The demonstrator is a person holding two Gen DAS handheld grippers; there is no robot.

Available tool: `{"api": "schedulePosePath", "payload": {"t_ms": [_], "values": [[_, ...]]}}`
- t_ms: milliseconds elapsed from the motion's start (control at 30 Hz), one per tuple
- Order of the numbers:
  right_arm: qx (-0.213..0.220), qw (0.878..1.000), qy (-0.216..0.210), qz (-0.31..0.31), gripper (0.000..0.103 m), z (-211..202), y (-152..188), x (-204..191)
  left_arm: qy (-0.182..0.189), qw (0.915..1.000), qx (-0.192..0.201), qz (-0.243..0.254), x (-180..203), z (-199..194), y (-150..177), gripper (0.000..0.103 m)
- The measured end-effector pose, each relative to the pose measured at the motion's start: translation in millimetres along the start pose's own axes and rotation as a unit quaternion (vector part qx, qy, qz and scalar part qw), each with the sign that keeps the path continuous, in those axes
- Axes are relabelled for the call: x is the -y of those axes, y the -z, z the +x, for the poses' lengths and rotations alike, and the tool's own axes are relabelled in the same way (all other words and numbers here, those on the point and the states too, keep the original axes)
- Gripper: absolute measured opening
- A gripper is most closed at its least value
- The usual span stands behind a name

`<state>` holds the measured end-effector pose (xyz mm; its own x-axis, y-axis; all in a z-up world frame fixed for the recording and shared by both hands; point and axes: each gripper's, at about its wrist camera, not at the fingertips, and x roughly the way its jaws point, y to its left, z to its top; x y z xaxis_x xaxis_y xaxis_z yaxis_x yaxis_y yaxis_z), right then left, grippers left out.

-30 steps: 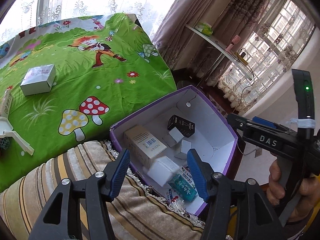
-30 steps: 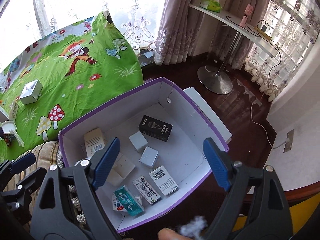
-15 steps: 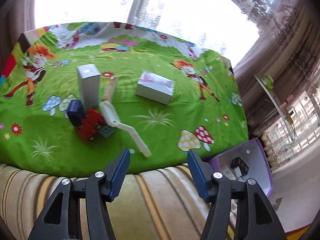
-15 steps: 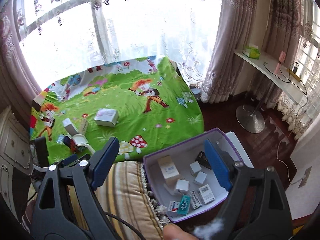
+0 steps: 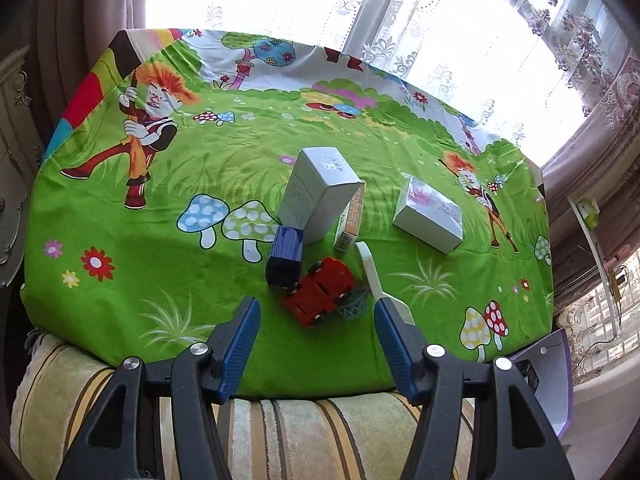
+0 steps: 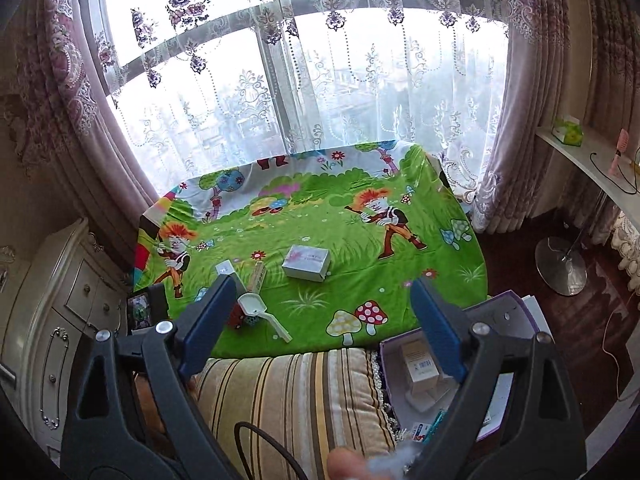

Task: Organize rigid objects
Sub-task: 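Move both open tools back over the sheet, then grasp the blue cube with the left tool while the right tool grasps the white scoop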

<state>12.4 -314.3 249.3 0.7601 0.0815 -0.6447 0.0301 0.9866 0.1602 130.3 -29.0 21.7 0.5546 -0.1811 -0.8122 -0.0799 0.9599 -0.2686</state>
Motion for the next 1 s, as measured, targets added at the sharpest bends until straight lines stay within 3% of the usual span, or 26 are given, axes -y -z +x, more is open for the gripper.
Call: {"api": "schedulePosePath", "payload": {"t_ms": [233, 433, 533, 700, 1000], "values": [[0.0, 1.0, -0.018, -0.005, 0.09, 1, 0, -6, 0.0, 1.0, -0.004, -0.001, -5, 6, -6, 0.06], [-0.008, 1.0, -0.006, -0.018, 0.091, 18, 0, -14, 0.002, 0.9999, -0.012, 0.0, -6, 13, -13, 0.06], [-0.034, 0.999, -0.018, -0.026, 0.093, 42, 5, -11, -0.004, 0.9998, -0.019, -0.009, -12, 22, -17, 0.06], [-0.105, 0.99, -0.015, -0.092, 0.095, 101, 24, -10, 0.0, 0.9991, -0.038, -0.019, -23, 39, -28, 0.06], [-0.217, 0.959, -0.047, -0.174, 0.095, 193, 72, -19, -0.003, 0.9988, -0.049, -0.006, -25, 59, -43, 0.06]]}}
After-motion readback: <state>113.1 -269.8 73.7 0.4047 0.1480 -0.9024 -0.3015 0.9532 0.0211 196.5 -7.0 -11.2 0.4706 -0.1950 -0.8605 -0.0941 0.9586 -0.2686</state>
